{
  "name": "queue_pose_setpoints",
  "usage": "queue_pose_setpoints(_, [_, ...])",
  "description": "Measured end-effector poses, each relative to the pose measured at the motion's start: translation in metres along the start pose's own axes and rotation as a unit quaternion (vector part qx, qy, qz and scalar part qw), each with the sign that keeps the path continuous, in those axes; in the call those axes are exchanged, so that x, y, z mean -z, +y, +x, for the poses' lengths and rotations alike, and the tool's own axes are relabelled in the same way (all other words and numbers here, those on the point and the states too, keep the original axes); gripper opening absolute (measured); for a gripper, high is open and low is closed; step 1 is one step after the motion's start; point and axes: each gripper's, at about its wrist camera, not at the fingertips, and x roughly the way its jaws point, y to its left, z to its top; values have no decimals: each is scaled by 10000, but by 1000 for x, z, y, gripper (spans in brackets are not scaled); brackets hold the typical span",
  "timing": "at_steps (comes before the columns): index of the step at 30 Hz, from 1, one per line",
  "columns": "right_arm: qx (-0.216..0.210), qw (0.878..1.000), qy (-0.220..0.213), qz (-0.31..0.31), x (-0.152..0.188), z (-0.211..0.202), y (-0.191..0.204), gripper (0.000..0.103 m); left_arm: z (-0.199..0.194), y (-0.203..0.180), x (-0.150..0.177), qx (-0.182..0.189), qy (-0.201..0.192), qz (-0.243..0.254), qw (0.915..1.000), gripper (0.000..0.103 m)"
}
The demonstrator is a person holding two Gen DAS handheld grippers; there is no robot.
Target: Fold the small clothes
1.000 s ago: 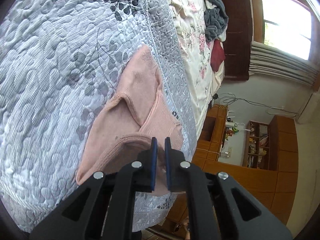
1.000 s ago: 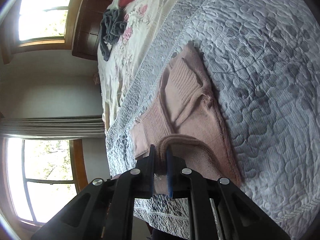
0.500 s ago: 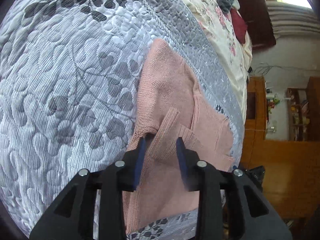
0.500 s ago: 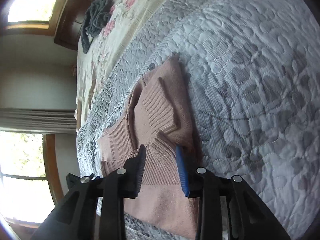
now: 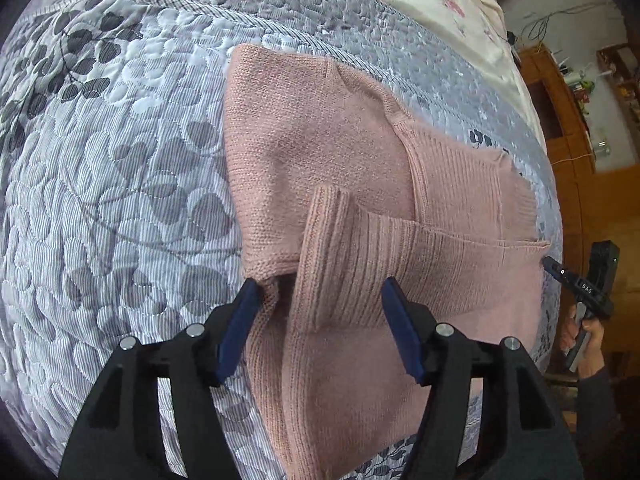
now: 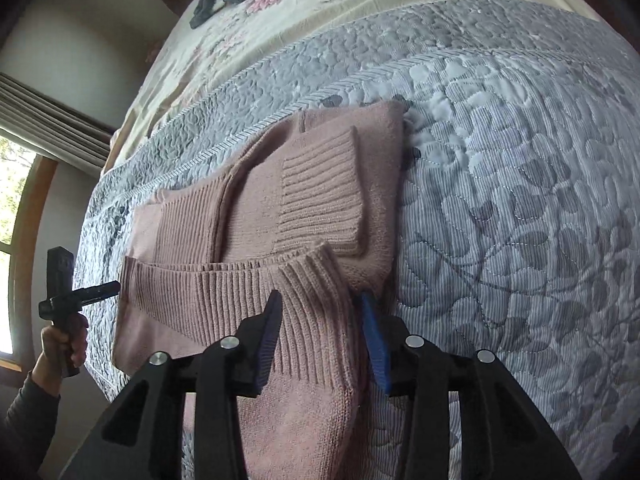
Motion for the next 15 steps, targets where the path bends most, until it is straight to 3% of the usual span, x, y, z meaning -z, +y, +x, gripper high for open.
queue_pose_setpoints(2, [169, 9998, -11, -111, 0, 1, 5, 18, 2, -4, 0, -247, 37, 121, 9996, 9])
queue_pose_setpoints(6, [147, 9997, -171, -97, 7, -9, 7, 13, -8, -11, 7, -428, -271, 187, 9985, 8])
queue_pose_setpoints(9, [74, 9996, -208, -185, 11, -14, 12, 13, -17, -23, 18, -615, -563, 543, 9950, 8])
queue_pose_setpoints(15, [129, 9994, -145, -293, 9, -9, 16, 15, -13, -28, 21, -630, -588, 773, 9933, 7])
